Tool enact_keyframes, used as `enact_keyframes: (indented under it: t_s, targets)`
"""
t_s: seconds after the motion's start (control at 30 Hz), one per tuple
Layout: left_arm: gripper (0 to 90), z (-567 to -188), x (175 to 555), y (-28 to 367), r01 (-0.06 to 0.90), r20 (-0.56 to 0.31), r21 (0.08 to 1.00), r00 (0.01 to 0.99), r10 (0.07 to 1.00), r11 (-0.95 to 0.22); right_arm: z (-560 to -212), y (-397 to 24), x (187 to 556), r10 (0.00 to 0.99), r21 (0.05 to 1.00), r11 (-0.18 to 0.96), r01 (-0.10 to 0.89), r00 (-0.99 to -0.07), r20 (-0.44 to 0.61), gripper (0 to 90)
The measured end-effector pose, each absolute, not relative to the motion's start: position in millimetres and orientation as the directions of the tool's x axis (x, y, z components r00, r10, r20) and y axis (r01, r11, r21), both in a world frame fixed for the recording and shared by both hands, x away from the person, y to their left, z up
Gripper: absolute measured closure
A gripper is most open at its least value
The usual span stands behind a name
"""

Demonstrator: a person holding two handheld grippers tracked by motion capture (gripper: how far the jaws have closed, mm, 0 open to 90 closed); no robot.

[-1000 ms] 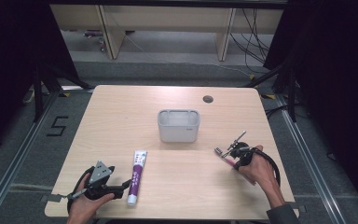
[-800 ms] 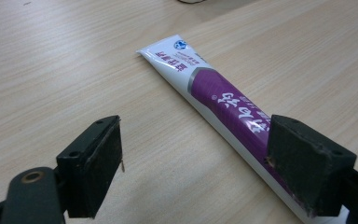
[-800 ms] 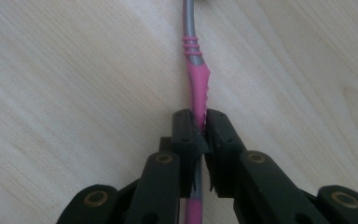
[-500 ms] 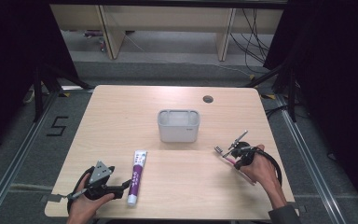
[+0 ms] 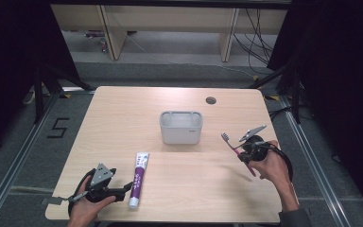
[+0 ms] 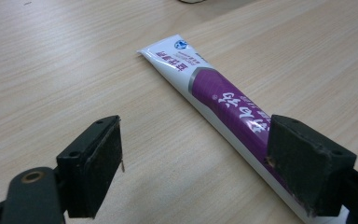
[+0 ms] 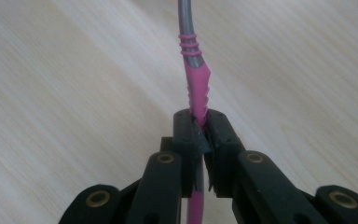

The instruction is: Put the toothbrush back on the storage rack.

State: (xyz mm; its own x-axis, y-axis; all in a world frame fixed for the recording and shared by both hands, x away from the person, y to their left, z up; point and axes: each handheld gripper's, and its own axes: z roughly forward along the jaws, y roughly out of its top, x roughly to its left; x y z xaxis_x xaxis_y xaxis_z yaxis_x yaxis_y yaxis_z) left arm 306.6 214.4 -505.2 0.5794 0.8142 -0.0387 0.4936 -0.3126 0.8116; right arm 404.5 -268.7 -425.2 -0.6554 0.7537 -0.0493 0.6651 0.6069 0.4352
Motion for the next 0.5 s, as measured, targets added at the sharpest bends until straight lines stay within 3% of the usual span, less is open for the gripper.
enact_keyframes:
  t_s: [0.5]
  targets:
    - [17.8,-506,307,215,0.494,-0.040,0.812,0.580,0.814,-0.311,-397,-274,413,0.779,0.690,0.473,0.549,-0.625,-0.037,84.1]
